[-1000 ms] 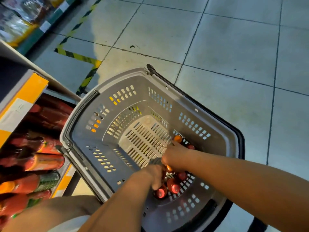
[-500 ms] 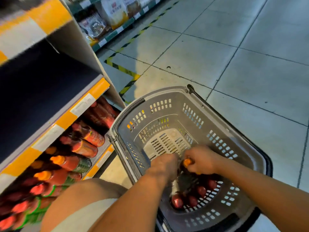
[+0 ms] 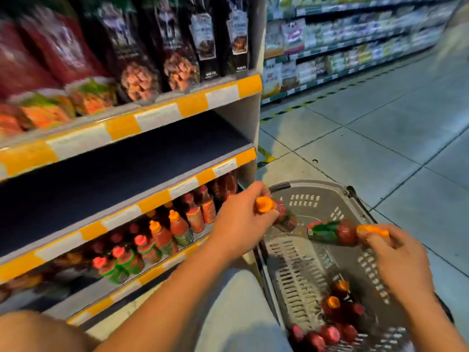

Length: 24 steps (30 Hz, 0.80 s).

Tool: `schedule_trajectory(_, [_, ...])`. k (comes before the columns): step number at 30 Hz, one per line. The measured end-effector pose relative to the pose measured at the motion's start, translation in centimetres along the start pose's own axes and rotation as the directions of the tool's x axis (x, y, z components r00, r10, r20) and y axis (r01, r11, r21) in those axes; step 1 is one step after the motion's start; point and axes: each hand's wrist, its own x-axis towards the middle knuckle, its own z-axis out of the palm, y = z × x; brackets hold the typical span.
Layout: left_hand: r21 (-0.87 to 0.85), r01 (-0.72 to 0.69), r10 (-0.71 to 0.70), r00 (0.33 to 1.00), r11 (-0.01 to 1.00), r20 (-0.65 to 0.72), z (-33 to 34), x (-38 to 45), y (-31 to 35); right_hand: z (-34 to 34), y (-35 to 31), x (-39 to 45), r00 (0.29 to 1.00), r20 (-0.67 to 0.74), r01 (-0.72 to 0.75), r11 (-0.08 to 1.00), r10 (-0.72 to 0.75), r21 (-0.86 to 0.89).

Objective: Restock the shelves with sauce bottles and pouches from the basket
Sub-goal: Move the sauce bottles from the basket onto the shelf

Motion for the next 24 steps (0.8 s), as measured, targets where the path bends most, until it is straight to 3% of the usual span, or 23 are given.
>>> schedule_trajectory(6, [-0.19,-0.016,-0.045,0.949,0.982,-0.313,-13.2,-8.8,-3.3,2.7,-7.9,-4.4,0.995,0.088,-0.075,0.918,0.043,0.391])
schedule_trajectory(12, [-0.275,0.026,-0.191,0.781,0.961,-0.595,-23.7,-19.5,-9.5,9.8,-15.4,-7.9,0.931,0.353,-0.111,0.848,-0.095,0.519])
schedule_trajectory(19, [-0.373,0.137,-0.39,0.498,0.917,-0.775,-28.9,-30.4,-17.9,23.7,-20.0,-14.8,0.72,0.645,0.006,0.931,-0.257,0.365])
schedule_trajectory(22, [-0.476,0.128,-0.488,0.354,0.87,-0.798,-28.8,-34.0,-21.6,29.3,-20.5,-17.9,0.617,0.753,0.027,0.963,-0.227,0.268])
schedule_trajectory(24, [-0.505,0.168,-0.531,0.293,0.847,-0.795,-28.2,-35.8,-24.1,32.7,-20.4,-19.6,0.554,0.806,0.068,0.977,-0.207,0.203])
